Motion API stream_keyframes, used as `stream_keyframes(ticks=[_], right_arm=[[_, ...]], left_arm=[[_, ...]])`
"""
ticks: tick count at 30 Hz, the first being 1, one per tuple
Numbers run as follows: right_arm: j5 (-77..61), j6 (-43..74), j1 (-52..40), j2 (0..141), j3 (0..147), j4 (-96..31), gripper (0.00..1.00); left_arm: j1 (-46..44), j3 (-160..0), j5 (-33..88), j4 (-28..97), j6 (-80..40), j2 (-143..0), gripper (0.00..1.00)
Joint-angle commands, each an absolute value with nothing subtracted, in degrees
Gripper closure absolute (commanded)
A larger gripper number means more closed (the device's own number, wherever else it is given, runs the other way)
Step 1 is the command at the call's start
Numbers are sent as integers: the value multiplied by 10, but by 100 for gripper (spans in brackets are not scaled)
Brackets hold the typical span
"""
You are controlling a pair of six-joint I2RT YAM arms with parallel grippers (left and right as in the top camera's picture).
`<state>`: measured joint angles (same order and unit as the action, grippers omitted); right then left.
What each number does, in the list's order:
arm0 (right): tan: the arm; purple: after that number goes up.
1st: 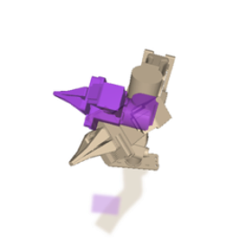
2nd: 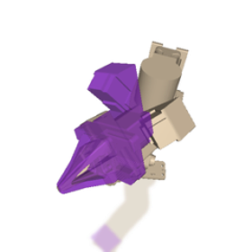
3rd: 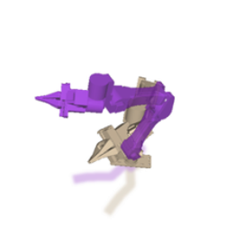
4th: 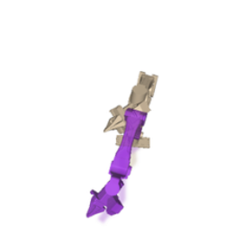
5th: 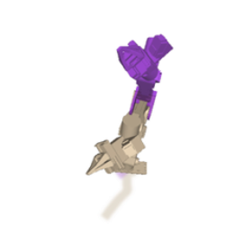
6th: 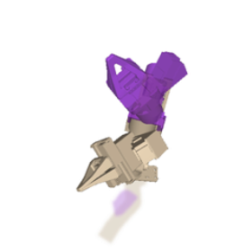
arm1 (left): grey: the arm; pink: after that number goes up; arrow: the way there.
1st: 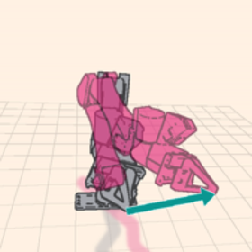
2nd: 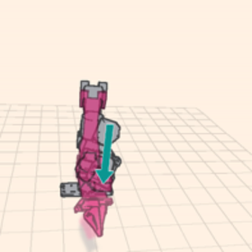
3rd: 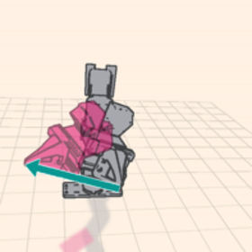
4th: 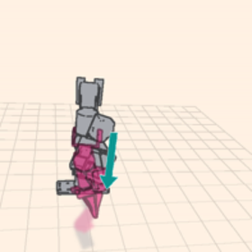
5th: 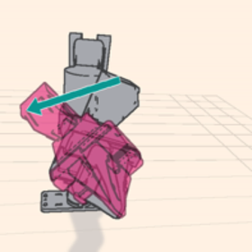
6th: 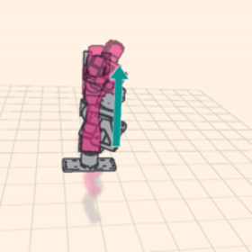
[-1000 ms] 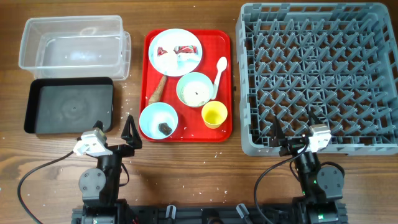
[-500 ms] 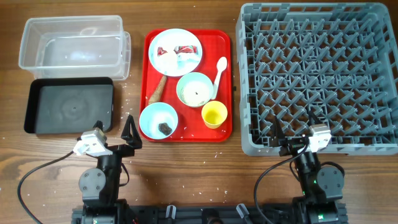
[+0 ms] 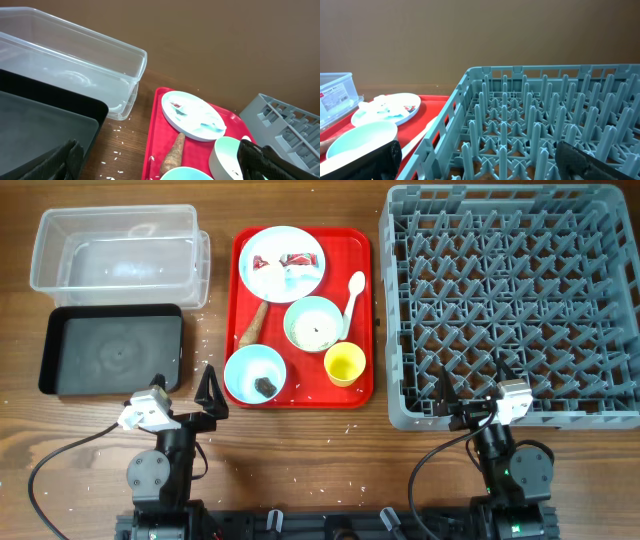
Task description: Sort waste into correct bins and load items into the dishwasher rack
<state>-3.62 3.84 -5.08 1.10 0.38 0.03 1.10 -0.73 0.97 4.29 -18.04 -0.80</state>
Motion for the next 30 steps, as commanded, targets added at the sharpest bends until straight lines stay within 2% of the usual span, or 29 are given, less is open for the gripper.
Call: stream_keyframes(ticks=[1, 4, 7, 11, 15, 18, 19, 23, 30], right_arm=[[-30, 52, -49, 9, 3, 23, 0], [-14, 63, -49, 9, 3, 8, 0], [-18, 122, -49, 9, 3, 21, 0], [-30, 40, -48, 9, 43, 36, 0], [-30, 14, -48, 45, 124, 29, 0], [-35, -1, -48, 153, 221, 13, 0], [-35, -19, -48, 228, 279, -10, 0], [-35, -46, -48, 336, 379, -72, 0], [-50, -62, -48, 518, 574, -255, 0]], left_arm=[[8, -4, 17, 43, -169, -4, 0], [8, -4, 18, 41, -170, -4, 0], [8, -4, 32, 32, -171, -4, 0], [8, -10, 35, -20, -167, -4, 0], [8, -78, 40, -19, -149, -38, 0], [8, -184, 51, -19, -109, -169, 0], [8, -264, 60, -8, -102, -281, 0], [8, -394, 94, 34, -76, -455, 0], [-3, -704, 139, 233, -43, -749, 0]])
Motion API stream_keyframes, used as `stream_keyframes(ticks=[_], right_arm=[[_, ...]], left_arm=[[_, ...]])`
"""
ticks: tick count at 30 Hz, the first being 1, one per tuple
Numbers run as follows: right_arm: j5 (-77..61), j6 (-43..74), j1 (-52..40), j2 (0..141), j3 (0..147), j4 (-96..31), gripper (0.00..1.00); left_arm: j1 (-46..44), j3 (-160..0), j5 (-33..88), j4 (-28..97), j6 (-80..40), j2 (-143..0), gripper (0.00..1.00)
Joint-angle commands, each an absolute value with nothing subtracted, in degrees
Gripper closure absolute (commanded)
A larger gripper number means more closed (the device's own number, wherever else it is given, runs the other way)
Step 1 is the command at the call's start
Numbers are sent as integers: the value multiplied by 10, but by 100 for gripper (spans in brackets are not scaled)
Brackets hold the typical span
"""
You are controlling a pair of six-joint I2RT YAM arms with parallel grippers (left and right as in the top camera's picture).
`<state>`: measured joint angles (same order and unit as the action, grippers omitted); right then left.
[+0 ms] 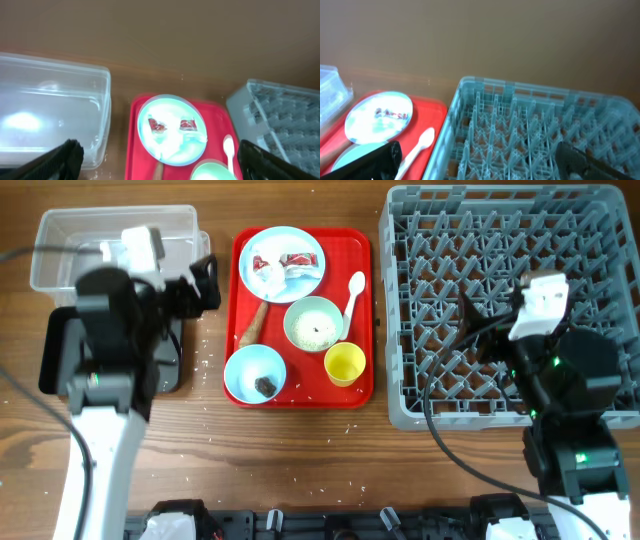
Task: Sort waste into correct bins and load items into the dishwasher rack
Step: 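Reach the left gripper to the blue plate and grasp it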
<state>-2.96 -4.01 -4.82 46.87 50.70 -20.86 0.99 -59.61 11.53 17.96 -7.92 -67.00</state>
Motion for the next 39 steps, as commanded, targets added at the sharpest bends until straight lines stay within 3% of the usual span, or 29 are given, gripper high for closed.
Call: stream_keyframes(ticks=[1, 5, 9, 11, 16, 19, 31, 33, 39], right_arm=[[-53, -62, -48, 537, 594, -276, 0], [-120, -65, -49, 622, 673, -368, 0], [-169, -26, -49, 657, 679, -373, 0], [-169, 47, -49, 666, 679, -380, 0], [-168, 49, -48, 679, 679, -400, 0], [-167, 49, -48, 681, 679, -404, 0], [-164, 47, -48, 681, 678, -412, 0], [-164, 46, -48, 681, 678, -412, 0], [-164, 46, -49, 681, 678, -412, 0]], left_arm=[[-10, -742, 139, 261, -27, -780, 0], [-48, -947, 135, 400, 13, -933, 0], [-72, -1153, 139, 559, 62, -1102, 0], [-79, -1159, 141, 531, 71, -1145, 0], [-88, -1158, 198, 527, 74, -1184, 0], [-102, -1158, 196, 517, 163, -1230, 0], [-134, -1158, 104, 428, 178, -1407, 0], [-134, -1158, 104, 429, 178, -1424, 12], [-134, -1154, 104, 434, 175, -1434, 96]])
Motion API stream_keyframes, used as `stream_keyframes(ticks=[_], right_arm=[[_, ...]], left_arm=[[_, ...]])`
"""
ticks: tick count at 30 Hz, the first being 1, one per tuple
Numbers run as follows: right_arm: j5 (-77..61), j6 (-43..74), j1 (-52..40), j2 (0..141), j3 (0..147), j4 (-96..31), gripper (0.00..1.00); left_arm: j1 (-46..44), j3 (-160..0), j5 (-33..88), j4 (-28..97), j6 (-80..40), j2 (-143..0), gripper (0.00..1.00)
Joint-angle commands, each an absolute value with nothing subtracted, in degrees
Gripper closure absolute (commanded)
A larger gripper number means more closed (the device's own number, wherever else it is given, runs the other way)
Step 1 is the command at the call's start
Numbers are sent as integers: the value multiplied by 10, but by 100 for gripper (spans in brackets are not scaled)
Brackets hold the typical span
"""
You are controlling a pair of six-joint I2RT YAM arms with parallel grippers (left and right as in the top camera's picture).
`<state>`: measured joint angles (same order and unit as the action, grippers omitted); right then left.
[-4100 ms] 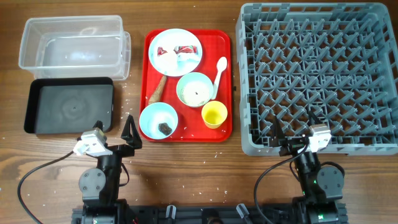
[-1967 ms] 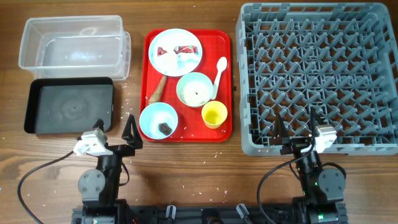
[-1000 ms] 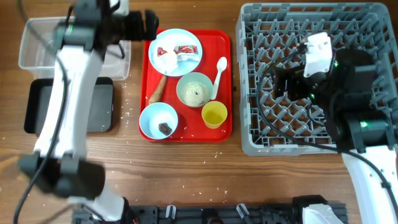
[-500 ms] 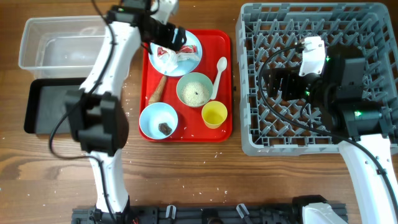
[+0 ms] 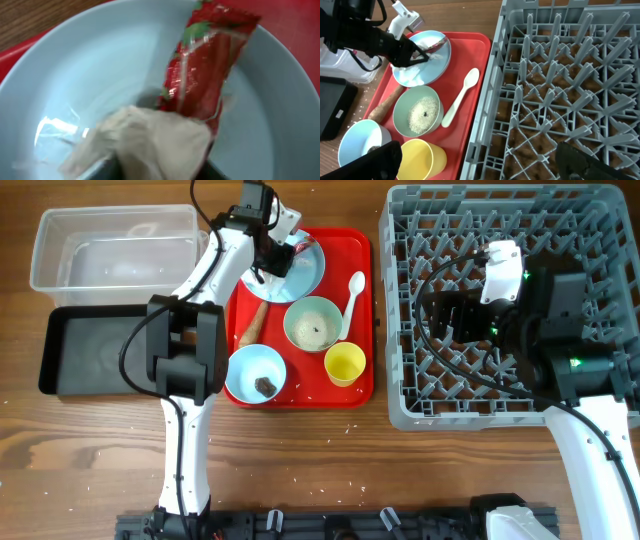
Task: Sort waste into correct bins and load items into the dishwasher rack
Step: 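Reach the left gripper to the blue plate and grasp it, then tip the blue plate over the clear bin, dumping wrappers and tissue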
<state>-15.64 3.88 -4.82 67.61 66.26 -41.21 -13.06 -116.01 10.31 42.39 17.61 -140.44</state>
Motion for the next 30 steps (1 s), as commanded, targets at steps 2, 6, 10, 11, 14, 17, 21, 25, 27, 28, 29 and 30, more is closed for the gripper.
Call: stream_keyframes(ticks=[2, 6, 10, 11, 14, 17, 21, 25, 27, 28, 29, 30], right_arm=[[-164, 46, -49, 681, 678, -412, 0], [-164, 47, -48, 681, 678, -412, 0], [-164, 46, -48, 681, 678, -410, 0], [-164, 47, -48, 681, 678, -408, 0], [-164, 47, -48, 681, 678, -403, 0], [-164, 47, -48, 681, 678, -402, 0], [-164, 47, -49, 681, 678, -401, 0], [-164, 46, -49, 681, 678, -401, 0], [-164, 47, -49, 681, 678, -401, 0], [-164, 47, -48, 681, 678, -401, 0], [-164, 47, -48, 681, 678, -401, 0], [-164, 48, -49, 681, 678, -401, 0]], left_arm=[[-134, -1156, 104, 434, 138, -1429, 96], [-132, -1169, 104, 440, 39, -1364, 96], [-110, -1173, 104, 444, -30, -1252, 96], [-100, -1173, 103, 448, -42, -1224, 96], [-51, -1173, 59, 467, -85, -1162, 96], [21, -1172, 13, 490, -120, -1155, 96], [100, -1169, 6, 480, -155, -1191, 96], [142, -1169, 0, 450, -207, -1269, 96], [151, -1169, -8, 448, -278, -1303, 96], [153, -1169, -7, 450, -311, -1314, 96], [154, -1169, -7, 452, -338, -1321, 96], [153, -1169, -7, 452, -361, -1328, 96]])
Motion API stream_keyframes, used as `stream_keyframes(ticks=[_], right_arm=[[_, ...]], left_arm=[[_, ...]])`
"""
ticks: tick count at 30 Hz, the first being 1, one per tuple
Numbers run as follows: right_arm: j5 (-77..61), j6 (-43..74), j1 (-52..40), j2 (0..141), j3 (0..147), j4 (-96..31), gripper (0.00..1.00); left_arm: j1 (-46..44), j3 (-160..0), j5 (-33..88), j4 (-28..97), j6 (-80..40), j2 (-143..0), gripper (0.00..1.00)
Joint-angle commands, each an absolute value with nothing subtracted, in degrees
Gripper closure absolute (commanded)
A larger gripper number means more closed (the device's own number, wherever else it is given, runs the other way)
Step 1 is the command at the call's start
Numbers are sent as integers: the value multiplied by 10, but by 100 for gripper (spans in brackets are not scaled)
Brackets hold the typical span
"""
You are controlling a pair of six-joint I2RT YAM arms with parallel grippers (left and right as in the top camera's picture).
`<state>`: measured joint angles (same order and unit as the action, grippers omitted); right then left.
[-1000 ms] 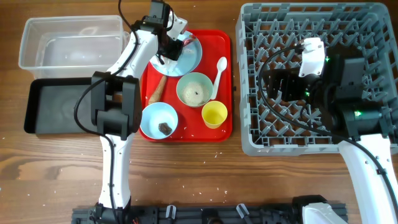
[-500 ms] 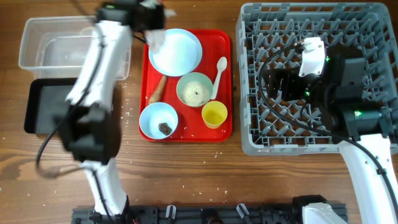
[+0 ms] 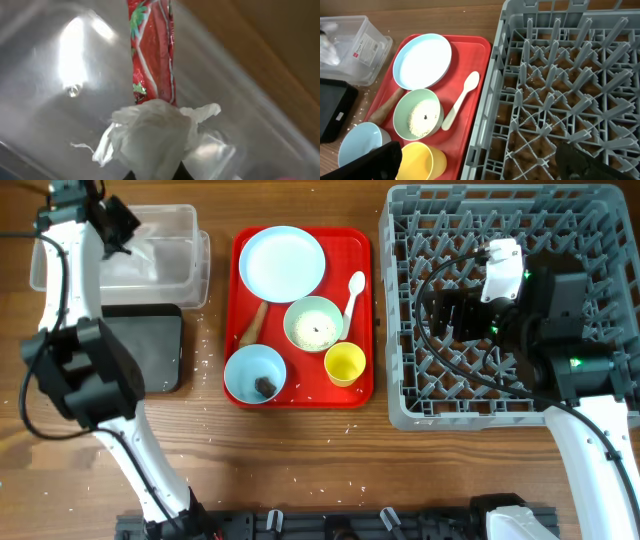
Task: Sort waste into correct bins and load items into the dishwasher rack
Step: 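Tip the blue plate over the clear bin, dumping wrappers and tissue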
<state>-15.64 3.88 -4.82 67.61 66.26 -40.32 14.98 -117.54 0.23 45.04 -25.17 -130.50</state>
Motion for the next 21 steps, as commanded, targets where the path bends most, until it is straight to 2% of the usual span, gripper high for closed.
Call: stream_keyframes(ticks=[1, 2, 3, 5, 8, 15, 17, 21], right_arm=[[-164, 48, -49, 681, 678, -401, 0], [-164, 48, -49, 681, 678, -401, 0], [-164, 47, -49, 681, 678, -401, 0], [-164, 48, -49, 681, 678, -401, 0], [-164, 48, -49, 681, 678, -401, 0], [-164, 47, -49, 681, 678, -400, 0], [-164, 47, -49, 681, 678, -399, 0], [-164, 47, -49, 681, 678, -399, 0]], left_arm=[[153, -1169, -7, 451, -380, -1329, 74], [152, -1170, -7, 446, -380, -1329, 44], [152, -1170, -7, 441, -380, -1325, 21], [152, -1170, -7, 440, -379, -1314, 2], [153, -1170, -5, 442, -376, -1271, 0], [115, -1170, 135, 504, -178, -1133, 0], [82, -1170, 171, 550, -118, -1123, 0], [8, -1169, 169, 648, -96, -1133, 0]])
